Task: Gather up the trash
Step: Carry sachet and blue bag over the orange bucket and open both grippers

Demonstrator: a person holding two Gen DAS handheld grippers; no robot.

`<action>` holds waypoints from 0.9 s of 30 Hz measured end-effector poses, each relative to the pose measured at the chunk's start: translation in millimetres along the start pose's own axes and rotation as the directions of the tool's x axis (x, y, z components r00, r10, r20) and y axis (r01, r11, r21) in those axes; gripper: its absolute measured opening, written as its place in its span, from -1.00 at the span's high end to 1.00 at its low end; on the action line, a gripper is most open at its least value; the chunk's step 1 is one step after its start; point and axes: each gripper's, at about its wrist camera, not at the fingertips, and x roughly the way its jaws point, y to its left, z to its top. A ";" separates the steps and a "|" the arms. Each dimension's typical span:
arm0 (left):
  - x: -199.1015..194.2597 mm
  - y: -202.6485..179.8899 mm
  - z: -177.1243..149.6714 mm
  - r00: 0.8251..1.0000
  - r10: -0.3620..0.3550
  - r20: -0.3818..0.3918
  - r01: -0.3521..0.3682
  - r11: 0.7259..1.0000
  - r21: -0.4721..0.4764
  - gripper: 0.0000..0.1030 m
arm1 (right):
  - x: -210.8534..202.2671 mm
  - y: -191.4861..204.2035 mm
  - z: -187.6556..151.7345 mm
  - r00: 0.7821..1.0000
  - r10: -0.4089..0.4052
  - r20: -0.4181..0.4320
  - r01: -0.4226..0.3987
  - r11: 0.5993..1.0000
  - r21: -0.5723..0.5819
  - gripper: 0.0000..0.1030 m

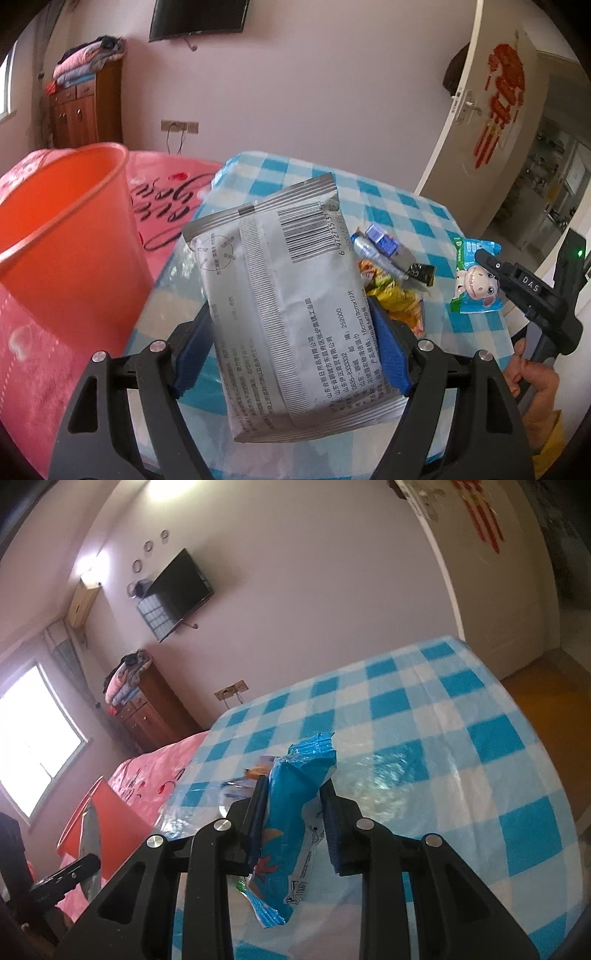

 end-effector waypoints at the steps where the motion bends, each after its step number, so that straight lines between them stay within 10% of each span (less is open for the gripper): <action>1: -4.0 1.9 2.4 1.000 0.003 0.012 -0.003 1.000 0.004 -0.52 | -0.8 6.9 1.9 1.000 0.005 -0.001 -0.005 1.000 -0.013 0.43; 12: -57.5 54.5 33.3 0.990 0.058 0.127 -0.052 0.997 -0.056 -0.53 | 9.7 145.3 25.0 0.976 0.202 -0.077 -0.213 0.958 -0.194 0.43; 27: -92.4 166.0 61.4 0.934 0.297 0.200 -0.252 0.942 -0.223 -0.53 | 70.5 351.0 16.9 0.869 0.426 -0.251 -0.493 0.785 -0.375 0.43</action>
